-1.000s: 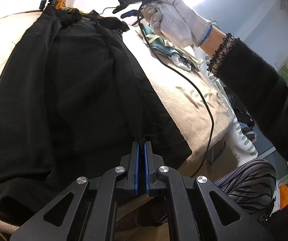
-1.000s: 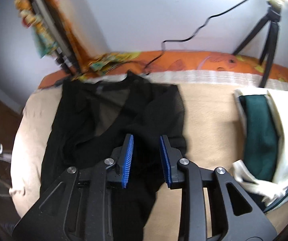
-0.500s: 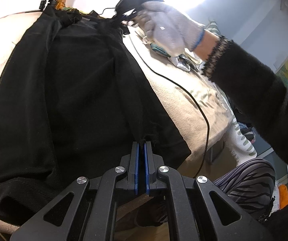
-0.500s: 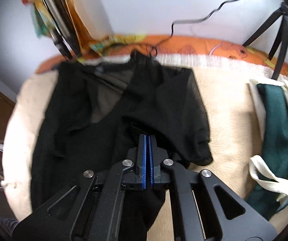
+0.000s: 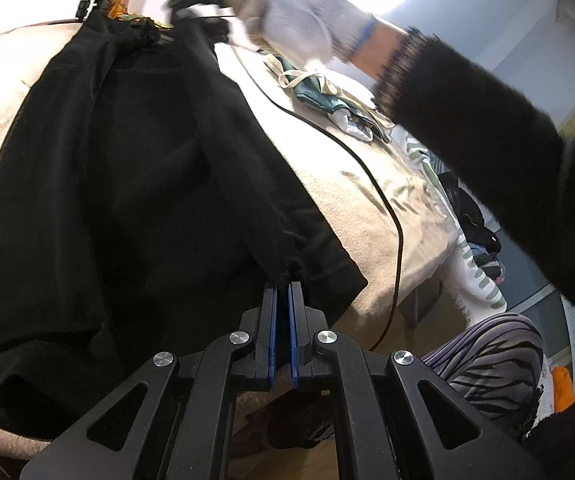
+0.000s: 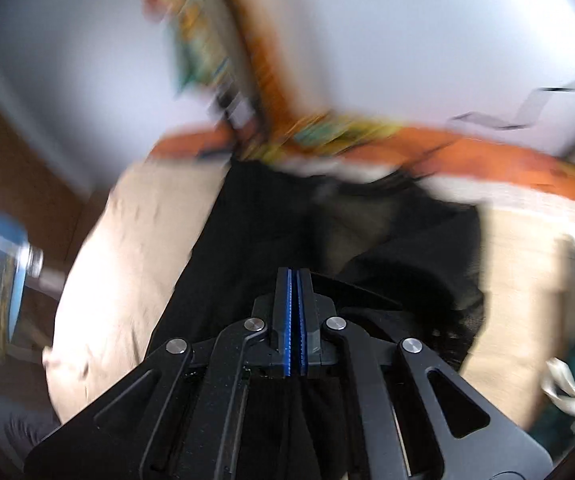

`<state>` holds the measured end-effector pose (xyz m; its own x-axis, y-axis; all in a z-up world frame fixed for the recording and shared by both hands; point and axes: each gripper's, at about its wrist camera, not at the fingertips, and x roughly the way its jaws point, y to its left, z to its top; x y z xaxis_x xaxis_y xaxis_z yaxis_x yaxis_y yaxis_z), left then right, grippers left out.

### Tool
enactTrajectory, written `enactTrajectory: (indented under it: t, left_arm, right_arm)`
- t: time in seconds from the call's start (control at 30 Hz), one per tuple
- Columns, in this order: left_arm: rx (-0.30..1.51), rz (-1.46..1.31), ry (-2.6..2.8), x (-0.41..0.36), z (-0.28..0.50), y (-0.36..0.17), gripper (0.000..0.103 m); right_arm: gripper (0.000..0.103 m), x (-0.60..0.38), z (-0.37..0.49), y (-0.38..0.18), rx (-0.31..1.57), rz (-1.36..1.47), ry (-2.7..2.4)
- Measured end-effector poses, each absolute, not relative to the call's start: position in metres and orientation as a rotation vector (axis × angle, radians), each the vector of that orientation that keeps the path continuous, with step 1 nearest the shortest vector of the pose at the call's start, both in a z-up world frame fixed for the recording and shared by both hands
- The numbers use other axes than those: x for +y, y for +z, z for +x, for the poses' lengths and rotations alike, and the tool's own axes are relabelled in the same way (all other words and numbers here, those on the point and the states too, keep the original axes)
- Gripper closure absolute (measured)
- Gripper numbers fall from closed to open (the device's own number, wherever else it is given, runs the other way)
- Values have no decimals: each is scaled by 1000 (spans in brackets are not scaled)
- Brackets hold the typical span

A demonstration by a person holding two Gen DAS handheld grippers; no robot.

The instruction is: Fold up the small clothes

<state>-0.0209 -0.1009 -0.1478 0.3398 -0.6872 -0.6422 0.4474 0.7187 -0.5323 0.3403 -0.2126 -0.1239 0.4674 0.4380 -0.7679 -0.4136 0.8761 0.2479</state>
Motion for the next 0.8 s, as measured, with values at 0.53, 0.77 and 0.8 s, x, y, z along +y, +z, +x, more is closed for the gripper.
enactTrajectory:
  t: [0.53, 0.77, 0.8]
  left_arm:
    - [978, -308, -763, -94, -19, -146, 100]
    - [992, -317, -752, -94, -16, -149, 100]
    - [992, -319, -752, -93, -16, -149, 100]
  right_arm:
    - [47, -307, 353, -141, 999, 229, 354]
    - [101, -254, 376, -160, 1071, 77, 360]
    - [101, -252, 380, -158, 1062, 88, 361]
